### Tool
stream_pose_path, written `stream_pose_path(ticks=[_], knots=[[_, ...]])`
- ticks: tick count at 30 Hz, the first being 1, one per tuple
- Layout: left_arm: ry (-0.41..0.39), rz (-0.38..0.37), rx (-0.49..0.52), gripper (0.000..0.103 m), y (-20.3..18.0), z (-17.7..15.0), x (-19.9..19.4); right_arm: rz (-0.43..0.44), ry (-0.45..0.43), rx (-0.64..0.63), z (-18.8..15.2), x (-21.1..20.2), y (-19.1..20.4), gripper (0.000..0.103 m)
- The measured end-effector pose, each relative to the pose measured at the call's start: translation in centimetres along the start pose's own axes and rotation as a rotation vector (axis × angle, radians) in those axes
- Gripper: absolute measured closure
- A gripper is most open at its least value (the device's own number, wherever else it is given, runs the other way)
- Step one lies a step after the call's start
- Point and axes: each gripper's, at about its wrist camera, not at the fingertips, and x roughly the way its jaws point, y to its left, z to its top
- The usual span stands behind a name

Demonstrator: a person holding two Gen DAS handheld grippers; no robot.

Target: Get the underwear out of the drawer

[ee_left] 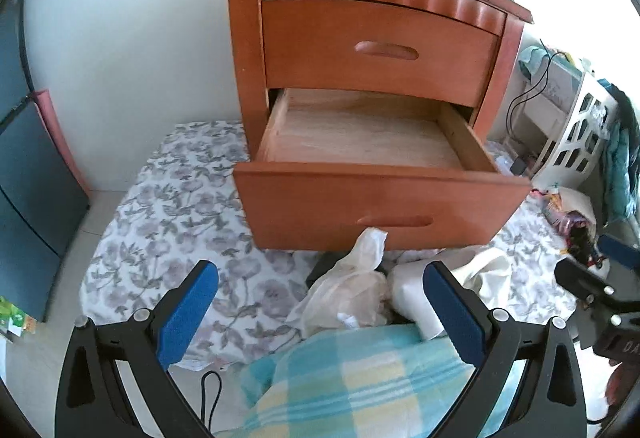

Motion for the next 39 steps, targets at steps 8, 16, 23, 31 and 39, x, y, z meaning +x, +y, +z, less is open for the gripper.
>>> stream_pose_path(ticks=[8, 16, 23, 31, 39], knots=[[-0.006, -0.012, -0.028, 0.001, 0.9, -1.6, -1.3, 0.001, -0.019, -0.011, -1.4, -1.5, 1.0, 0.0], [-0.016, -0.022, -0.009, 0.001, 0.3, -2.4, -1.7, -0.014, -0.037, 0.001, -2.2, -2.2, 0.9, 0.0], [-0.019, -0.03, -0.02, 0.001, 0.2, -3.2, -1.6, -0.027, -0.041, 0.012, -2.9, -2.0, 0.7, 0.0], [-0.023, -0.044, -0.036, 0.001, 0.6, -3.9, -1.9, -0.033, -0.052, 0.014, -3.4, -2.3, 0.7, 0.0], [-0.015, -0.028, -0.041, 0.001, 0.8, -4.5, -1.5, -0.025, -0.071, 0.006, -3.9, -2.6, 1.1, 0.0]])
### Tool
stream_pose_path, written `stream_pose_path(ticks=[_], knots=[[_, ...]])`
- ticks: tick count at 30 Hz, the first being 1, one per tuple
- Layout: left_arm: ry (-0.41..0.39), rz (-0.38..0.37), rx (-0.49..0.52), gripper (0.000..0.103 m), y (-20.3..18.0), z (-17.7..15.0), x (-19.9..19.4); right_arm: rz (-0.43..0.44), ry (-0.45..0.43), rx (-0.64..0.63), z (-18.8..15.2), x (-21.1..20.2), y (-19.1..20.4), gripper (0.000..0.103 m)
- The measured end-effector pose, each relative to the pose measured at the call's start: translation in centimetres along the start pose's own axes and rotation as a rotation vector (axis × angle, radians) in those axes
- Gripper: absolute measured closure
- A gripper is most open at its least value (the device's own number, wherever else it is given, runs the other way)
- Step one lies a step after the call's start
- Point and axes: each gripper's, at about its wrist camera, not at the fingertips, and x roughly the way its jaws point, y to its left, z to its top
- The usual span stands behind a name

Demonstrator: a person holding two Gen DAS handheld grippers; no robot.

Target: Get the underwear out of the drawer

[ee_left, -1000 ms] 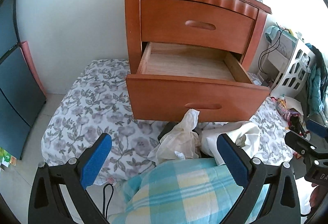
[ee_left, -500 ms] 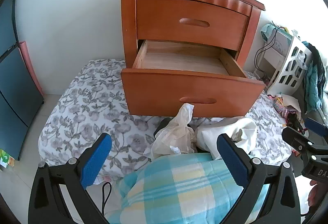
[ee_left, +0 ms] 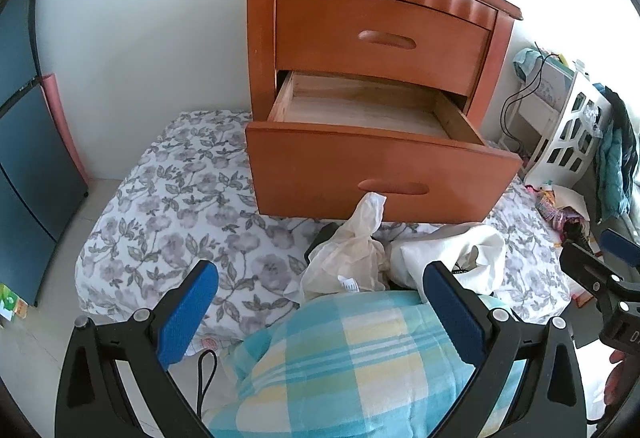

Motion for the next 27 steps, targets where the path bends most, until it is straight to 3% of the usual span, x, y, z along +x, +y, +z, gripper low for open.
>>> stream_pose_path(ticks=[27], knots=[[-0.063, 0.05, 0.009, 0.001, -0.2, -0.8, -2.2, -0.013, -0.049, 0.024, -0.8, -2.3, -0.7, 0.0]])
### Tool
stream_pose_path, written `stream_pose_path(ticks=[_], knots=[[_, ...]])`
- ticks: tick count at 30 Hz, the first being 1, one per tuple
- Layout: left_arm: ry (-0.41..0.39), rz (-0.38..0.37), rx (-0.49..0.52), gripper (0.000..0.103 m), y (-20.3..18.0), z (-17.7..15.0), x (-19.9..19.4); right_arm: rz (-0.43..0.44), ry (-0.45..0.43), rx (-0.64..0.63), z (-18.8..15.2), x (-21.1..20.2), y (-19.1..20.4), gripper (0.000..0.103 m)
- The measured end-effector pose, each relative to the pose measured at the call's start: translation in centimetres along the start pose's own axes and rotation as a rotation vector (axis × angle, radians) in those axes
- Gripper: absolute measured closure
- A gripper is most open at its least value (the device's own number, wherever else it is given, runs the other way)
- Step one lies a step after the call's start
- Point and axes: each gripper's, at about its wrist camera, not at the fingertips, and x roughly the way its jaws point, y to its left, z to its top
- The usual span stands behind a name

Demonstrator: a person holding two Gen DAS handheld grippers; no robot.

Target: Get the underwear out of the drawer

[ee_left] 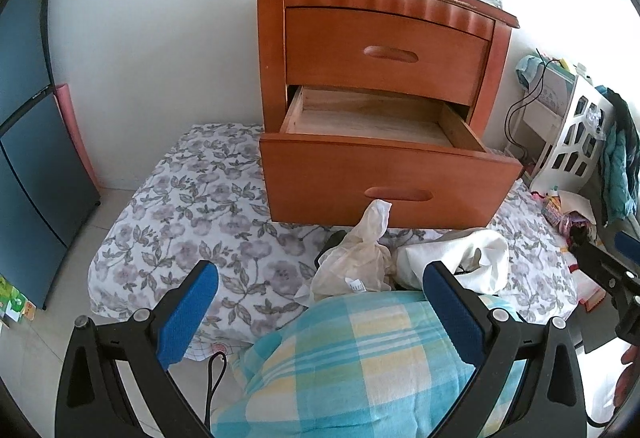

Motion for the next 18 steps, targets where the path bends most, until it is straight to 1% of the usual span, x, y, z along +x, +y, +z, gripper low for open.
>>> stream_pose_path(ticks=[14, 18], knots=[[-0.029, 0.002, 0.006, 0.001, -0.4, -0.1, -1.2, 0.001, -0.015, -0.01, 0.0, -1.0, 0.5, 0.0], [-0.035, 0.014, 0.001, 0.001, -0.3, -0.1, -1.3, 0.001, -0.013, -0.011, 0.0, -1.0, 0.4, 0.0]])
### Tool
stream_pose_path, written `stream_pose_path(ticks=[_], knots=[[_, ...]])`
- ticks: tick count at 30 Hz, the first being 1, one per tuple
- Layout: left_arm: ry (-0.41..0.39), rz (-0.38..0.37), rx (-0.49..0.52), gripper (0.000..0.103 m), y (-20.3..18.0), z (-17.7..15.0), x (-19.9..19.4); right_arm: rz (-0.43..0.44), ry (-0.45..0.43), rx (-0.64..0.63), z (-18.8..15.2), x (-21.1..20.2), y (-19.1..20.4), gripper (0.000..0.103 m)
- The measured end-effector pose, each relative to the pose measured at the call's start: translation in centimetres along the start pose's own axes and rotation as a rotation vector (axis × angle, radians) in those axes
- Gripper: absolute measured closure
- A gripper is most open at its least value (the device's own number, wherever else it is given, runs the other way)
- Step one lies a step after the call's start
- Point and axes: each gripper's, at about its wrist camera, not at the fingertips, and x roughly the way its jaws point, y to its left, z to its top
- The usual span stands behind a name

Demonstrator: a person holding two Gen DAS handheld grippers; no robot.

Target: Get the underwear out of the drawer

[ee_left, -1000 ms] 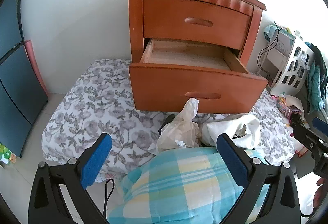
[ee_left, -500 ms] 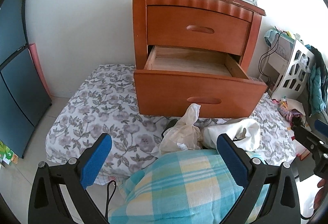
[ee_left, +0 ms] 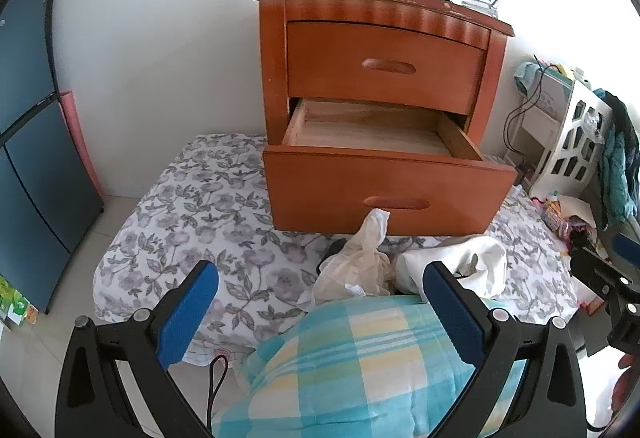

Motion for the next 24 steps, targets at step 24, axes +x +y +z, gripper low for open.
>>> stream_pose_path(ticks=[24], knots=[[0.004, 0.022, -0.019, 0.001, 0.24, -0.16, 0.14, -0.003, 0.004, 0.002, -0.04, -0.05, -0.03, 0.0]])
